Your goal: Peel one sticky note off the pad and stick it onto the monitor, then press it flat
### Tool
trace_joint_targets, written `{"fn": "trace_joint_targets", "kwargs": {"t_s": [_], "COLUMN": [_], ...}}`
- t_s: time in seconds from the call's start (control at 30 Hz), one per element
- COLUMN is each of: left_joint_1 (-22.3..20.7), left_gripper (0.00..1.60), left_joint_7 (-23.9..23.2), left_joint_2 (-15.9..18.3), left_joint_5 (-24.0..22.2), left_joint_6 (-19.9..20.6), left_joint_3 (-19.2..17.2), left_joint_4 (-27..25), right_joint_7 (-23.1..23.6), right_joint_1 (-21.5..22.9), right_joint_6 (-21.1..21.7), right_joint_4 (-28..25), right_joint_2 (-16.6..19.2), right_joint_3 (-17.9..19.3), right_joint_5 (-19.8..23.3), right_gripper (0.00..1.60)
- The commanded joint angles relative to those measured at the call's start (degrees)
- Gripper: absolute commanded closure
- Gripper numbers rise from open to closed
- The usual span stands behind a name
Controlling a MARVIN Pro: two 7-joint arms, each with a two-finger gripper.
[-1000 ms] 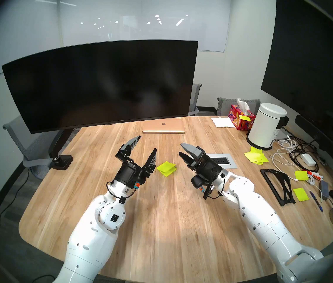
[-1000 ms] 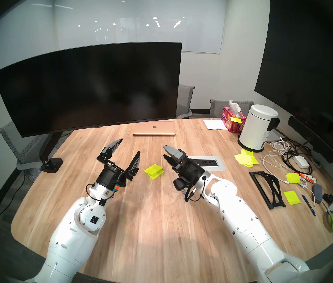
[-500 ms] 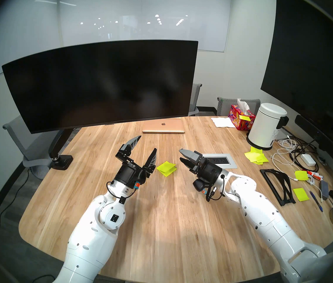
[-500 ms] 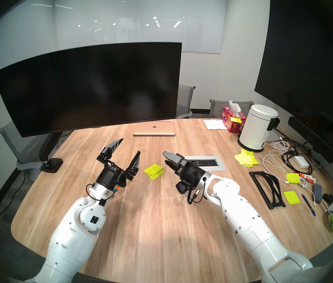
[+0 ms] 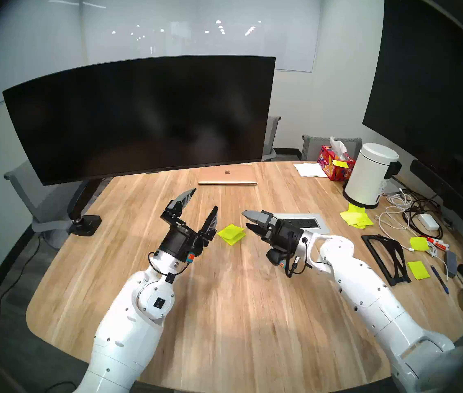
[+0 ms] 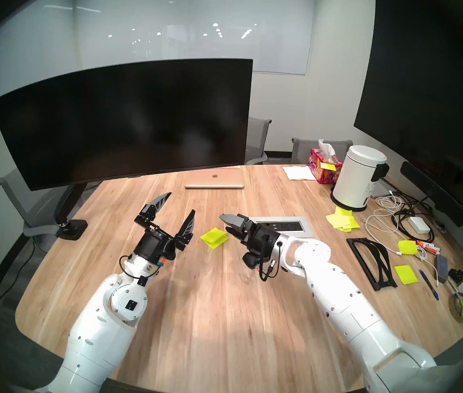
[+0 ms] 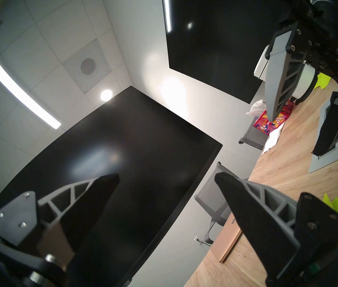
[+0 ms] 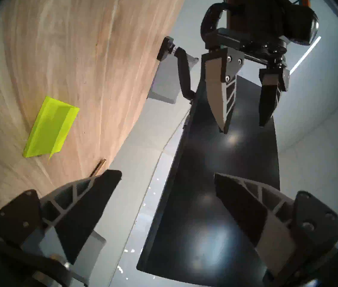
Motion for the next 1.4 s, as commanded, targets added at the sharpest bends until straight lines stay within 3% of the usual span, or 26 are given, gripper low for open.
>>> {"fn": "trace_joint_targets", "kwargs": {"t_s": [0.0,0.4,0.63,0.87,1.17,1.37], "left_joint_1": [-0.1,0.0,0.0,0.0,0.0,0.0], "left_gripper": [0.0,0.0,0.0,0.0,0.0,0.0], "left_joint_7": [0.1,0.1,0.1,0.1,0.1,0.1], "left_joint_2": [-0.1,-0.1,-0.1,-0.1,-0.1,-0.1], "left_joint_5": [0.1,0.1,0.1,0.1,0.1,0.1], "left_joint_6": [-0.1,-0.1,-0.1,-0.1,-0.1,-0.1], "left_joint_3": [0.2,0.1,0.1,0.1,0.1,0.1], "left_joint_4": [-0.8,-0.9,-0.9,-0.9,-0.9,-0.9], "right_joint_7": [2.5,14.7,19.5,28.3,31.9,32.8], "right_joint_1": [3.3,5.1,4.6,4.5,4.7,6.1], "right_joint_6": [-5.5,-14.7,-17.2,-19.6,-18.8,-17.5], "right_joint_4": [-0.5,1.6,1.0,0.8,-0.3,2.1], "right_joint_2": [0.4,-0.3,-0.9,-2.4,-2.9,-4.9], "right_joint_3": [2.0,4.5,5.7,7.1,6.9,6.3], "right_joint_5": [4.3,11.7,14.9,21.7,21.4,20.5], "right_gripper": [0.0,0.0,0.0,0.0,0.0,0.0]}}
